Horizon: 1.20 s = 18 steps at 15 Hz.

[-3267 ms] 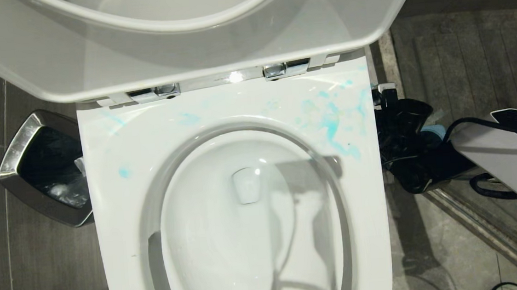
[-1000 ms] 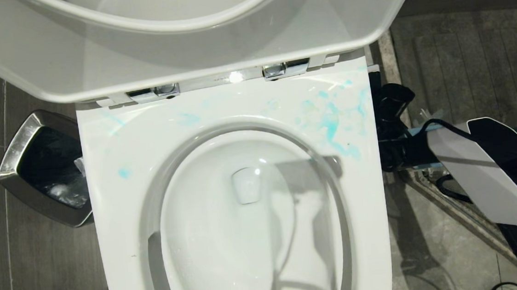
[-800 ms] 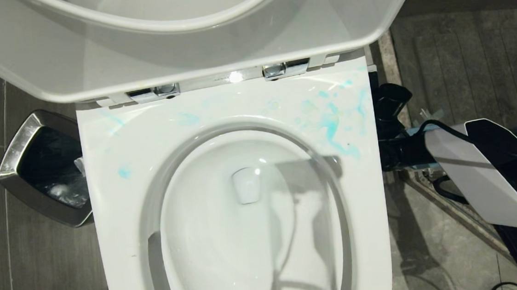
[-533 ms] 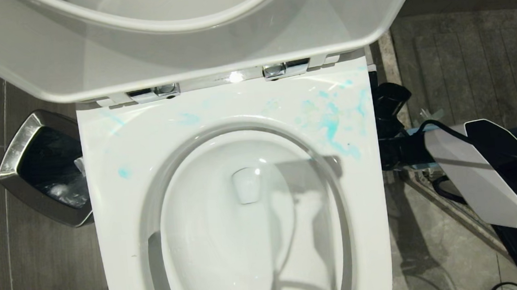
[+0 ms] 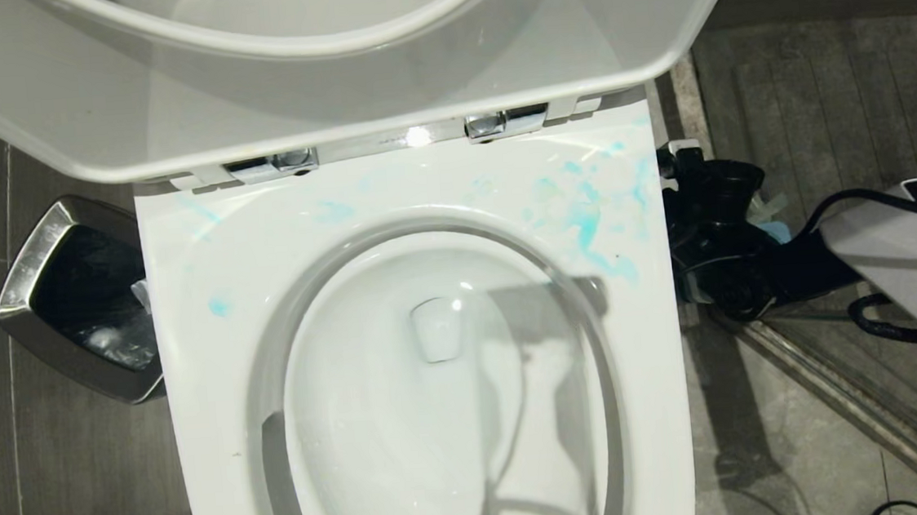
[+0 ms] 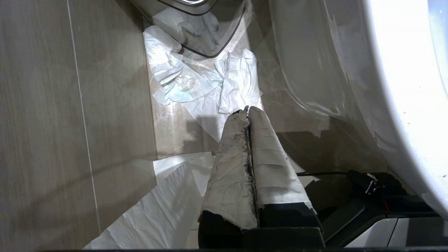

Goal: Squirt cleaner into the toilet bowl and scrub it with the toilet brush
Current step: Pour in the cleaning agent

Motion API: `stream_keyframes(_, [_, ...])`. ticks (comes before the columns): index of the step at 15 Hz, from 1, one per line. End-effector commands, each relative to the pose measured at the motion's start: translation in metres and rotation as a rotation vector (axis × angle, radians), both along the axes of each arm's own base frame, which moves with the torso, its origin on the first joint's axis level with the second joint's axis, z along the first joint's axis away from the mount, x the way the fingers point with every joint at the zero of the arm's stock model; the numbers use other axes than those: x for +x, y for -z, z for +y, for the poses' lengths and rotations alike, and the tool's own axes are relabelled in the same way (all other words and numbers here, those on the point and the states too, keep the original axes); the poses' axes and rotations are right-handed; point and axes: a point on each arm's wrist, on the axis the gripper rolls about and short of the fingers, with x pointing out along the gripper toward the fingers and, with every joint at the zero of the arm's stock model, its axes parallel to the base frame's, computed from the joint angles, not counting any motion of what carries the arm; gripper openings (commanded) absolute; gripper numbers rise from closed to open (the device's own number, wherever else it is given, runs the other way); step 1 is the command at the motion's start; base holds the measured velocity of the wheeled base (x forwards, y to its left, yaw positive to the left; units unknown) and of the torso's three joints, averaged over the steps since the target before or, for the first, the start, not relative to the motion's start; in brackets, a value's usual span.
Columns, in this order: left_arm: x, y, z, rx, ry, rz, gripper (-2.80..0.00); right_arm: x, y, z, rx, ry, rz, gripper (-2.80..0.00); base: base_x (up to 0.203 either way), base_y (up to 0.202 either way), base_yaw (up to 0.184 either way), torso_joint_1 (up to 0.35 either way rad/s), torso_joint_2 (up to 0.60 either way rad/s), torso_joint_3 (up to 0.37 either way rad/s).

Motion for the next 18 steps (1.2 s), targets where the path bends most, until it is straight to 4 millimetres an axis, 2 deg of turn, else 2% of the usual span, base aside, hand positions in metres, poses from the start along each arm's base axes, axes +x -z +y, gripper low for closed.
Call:
stream_keyframes(1, [0.000,0.000,0.000,0.000,0.000,0.001,-2.80,-0.030,-0.035,0.010,0.024,-0.028,-0.024,-2.80,0.000,0.000,0.000,0.000,0.00,0.000])
stream_keyframes(3, [0.000,0.000,0.000,0.000,0.000,0.001,-2.80,-0.049,-0.036,0.024,0.005,-0.021,0.070,-2.80,0.000,0.000,0.000,0.000,0.00,0.000])
stream_keyframes(5, [0.000,0.000,0.000,0.000,0.000,0.001,-2.80,-0.068,-0.022,0.051,-0.024,0.006,0.157,-2.80,0.000,0.000,0.000,0.000,0.00,0.000])
stream_keyframes(7, [0.000,0.000,0.000,0.000,0.000,0.001,-2.80,-0.078,-0.012,0.058,-0.057,0.079,0.197,-2.80,0.000,0.000,0.000,0.000,0.00,0.000])
stream_keyframes(14, [0.000,0.000,0.000,0.000,0.000,0.001,-2.80,-0.102,0.037,0.046,-0.168,0.213,0.307,-2.80,0.000,0.000,0.000,0.000,0.00,0.000])
stream_keyframes(18, [0.000,0.000,0.000,0.000,0.001,0.001,-2.80,-0.101,0.057,0.020,-0.167,0.207,0.233,-2.80,0.000,0.000,0.000,0.000,0.00,0.000])
